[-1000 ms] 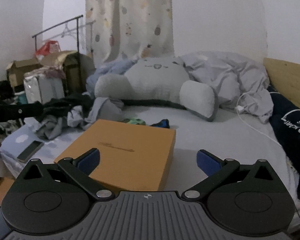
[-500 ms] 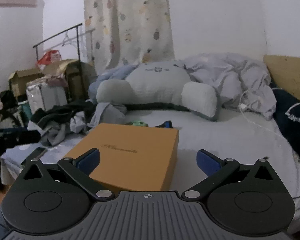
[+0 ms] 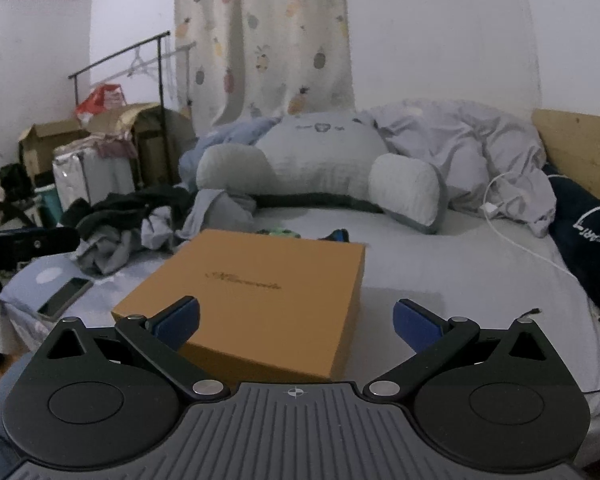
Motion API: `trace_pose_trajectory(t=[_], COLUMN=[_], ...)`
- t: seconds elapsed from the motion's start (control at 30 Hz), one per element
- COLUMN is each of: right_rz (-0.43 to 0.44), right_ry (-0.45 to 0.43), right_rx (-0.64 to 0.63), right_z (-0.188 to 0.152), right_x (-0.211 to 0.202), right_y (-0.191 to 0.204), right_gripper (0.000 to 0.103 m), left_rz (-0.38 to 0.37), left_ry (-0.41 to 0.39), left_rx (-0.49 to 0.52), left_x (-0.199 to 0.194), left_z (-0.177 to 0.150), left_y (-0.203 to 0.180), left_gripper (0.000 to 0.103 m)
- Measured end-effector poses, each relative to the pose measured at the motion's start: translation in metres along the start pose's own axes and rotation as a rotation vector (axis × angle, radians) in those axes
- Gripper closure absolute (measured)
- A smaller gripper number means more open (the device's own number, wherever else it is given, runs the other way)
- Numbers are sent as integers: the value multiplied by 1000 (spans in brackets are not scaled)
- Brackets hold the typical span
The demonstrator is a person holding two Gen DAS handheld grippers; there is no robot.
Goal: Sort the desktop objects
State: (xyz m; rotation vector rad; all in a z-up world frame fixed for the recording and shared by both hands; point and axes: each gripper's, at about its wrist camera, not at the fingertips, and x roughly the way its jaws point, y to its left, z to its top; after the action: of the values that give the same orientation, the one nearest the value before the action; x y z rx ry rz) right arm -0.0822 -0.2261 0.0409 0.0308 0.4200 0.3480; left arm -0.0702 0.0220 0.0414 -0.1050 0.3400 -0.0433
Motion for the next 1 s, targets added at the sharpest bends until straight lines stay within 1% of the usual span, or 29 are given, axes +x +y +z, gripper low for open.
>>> trace_pose_trajectory(t=[0.1, 0.2, 0.33, 0.47, 0.63, 0.8, 1.0], right_rz=[-1, -3, 1, 2, 2, 3, 2], right_ry=[0, 0, 2, 4, 8, 9, 16], right_rx=[8, 17, 18, 20, 32, 34, 37], right_z=[0, 0, 0, -1, 0, 0, 0], right_x=[0, 0, 1, 2, 2, 4, 5], right_y=[-1, -1, -1, 0, -1, -1, -2], right_gripper=[0, 0, 0, 0, 0, 0, 0], left_rz=[-26, -43, -46, -49, -37, -26, -30], left_ry=[10, 17, -3, -22, 1, 9, 10], left_rx=[17, 57, 95, 80, 58, 88, 130], left_x=[0, 0, -2, -2, 2, 4, 4], left_z=[0, -3, -8, -8, -7, -9, -11], left_y=[-3, -9, -14, -12, -11, -14, -18], left_gripper=[0, 0, 0, 0, 0, 0, 0])
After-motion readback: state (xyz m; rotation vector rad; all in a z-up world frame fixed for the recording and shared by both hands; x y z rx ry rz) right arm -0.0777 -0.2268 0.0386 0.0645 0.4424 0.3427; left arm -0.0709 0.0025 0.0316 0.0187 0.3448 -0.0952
